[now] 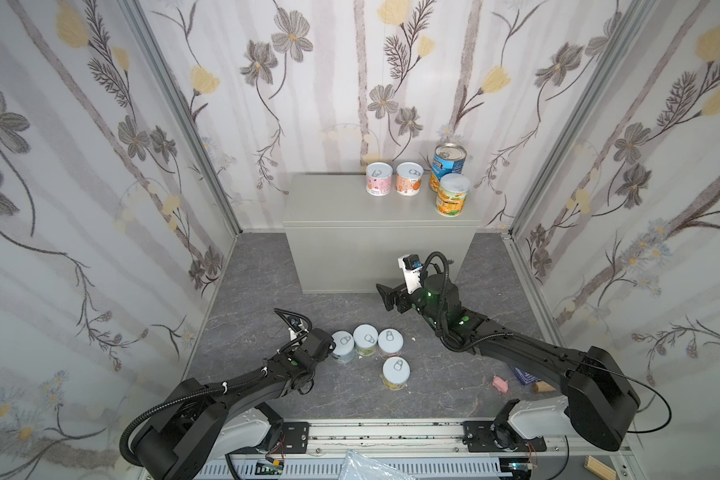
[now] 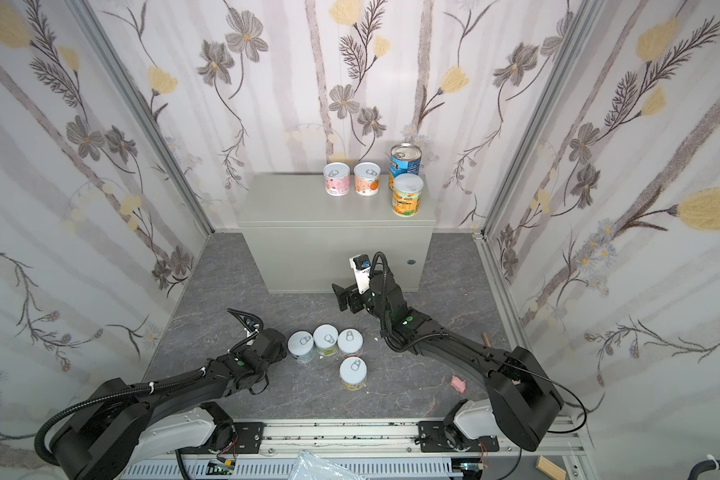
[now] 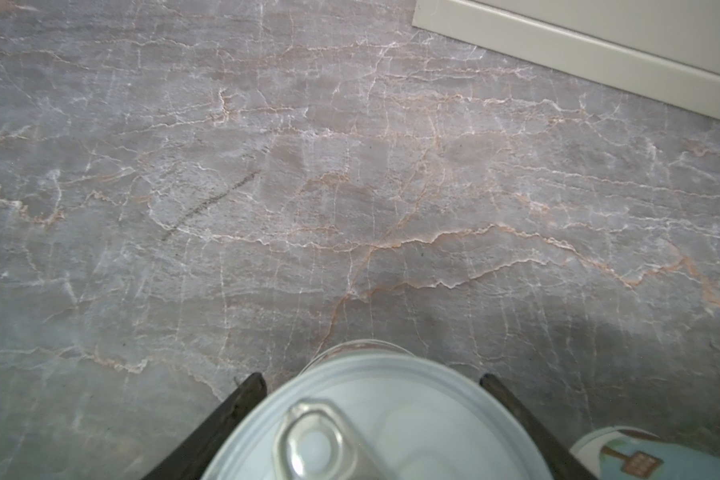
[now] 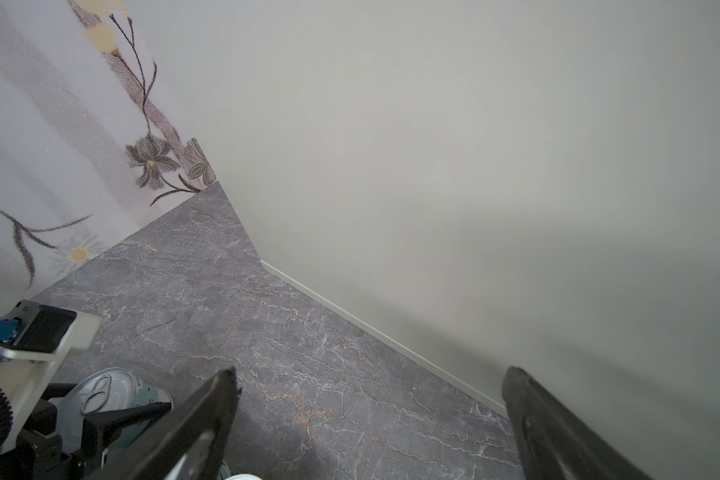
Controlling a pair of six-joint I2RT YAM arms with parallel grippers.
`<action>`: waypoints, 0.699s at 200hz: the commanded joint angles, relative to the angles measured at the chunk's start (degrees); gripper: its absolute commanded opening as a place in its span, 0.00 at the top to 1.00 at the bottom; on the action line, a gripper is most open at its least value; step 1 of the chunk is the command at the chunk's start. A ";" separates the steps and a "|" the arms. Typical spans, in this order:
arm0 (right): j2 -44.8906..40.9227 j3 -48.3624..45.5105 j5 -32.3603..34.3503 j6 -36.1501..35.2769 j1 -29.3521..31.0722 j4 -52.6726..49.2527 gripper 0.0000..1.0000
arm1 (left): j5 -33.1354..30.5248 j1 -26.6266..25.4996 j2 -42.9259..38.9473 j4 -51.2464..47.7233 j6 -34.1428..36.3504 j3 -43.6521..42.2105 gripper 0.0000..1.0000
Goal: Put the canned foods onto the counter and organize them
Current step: 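Close the left gripper on the pale teal-labelled can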
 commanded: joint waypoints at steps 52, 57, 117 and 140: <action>-0.25 0.60 0.51 -0.65 0.14 0.47 0.00 | -1.36 0.05 -0.22 -0.32 0.29 0.84 0.51; -0.25 0.61 0.54 -0.63 0.11 0.51 0.00 | -1.34 0.05 -0.44 -0.87 0.58 1.13 0.54; -0.94 0.78 -2.34 -0.76 0.17 0.94 0.00 | -2.99 0.23 -4.89 -10.18 -0.54 8.13 1.00; -1.78 0.61 -5.28 -0.96 0.27 2.24 0.00 | -2.76 0.84 -6.22 -14.32 -0.12 12.79 1.00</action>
